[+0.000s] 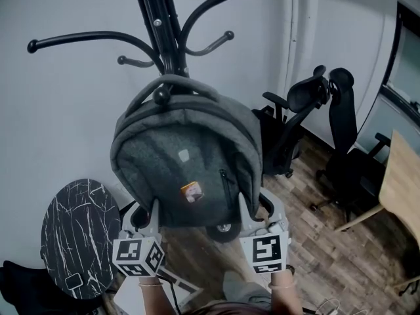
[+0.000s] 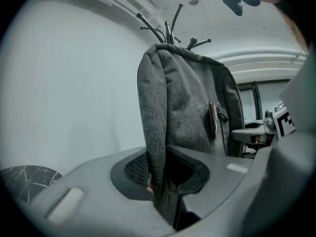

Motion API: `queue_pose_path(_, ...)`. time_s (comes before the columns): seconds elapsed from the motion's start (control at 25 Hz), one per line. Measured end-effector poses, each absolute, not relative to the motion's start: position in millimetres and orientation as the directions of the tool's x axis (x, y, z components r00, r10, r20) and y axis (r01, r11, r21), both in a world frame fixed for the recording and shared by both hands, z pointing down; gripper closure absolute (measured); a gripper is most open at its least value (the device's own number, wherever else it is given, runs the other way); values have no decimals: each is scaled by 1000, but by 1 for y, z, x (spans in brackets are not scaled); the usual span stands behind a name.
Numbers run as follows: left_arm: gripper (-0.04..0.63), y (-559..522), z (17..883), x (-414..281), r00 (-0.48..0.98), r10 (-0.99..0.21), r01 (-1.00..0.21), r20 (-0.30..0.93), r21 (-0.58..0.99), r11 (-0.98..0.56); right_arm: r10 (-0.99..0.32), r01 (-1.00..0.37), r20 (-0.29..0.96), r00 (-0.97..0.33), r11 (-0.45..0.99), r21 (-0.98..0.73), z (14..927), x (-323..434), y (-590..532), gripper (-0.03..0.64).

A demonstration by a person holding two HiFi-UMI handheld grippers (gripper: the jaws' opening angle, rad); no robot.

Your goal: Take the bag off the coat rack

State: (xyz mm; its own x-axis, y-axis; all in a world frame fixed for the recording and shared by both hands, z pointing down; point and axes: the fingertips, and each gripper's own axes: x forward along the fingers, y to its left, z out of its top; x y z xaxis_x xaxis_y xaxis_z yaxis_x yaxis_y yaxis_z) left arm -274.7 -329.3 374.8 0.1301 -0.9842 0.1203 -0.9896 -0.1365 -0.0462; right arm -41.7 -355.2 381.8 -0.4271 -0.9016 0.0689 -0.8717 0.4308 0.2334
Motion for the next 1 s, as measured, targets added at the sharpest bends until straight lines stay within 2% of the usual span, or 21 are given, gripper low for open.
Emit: queue_pose_path(1.0, 522, -269, 346, -266, 149, -987, -986, 58, -62, -153, -913, -882, 13, -408, 398, 251, 355, -33, -290, 520)
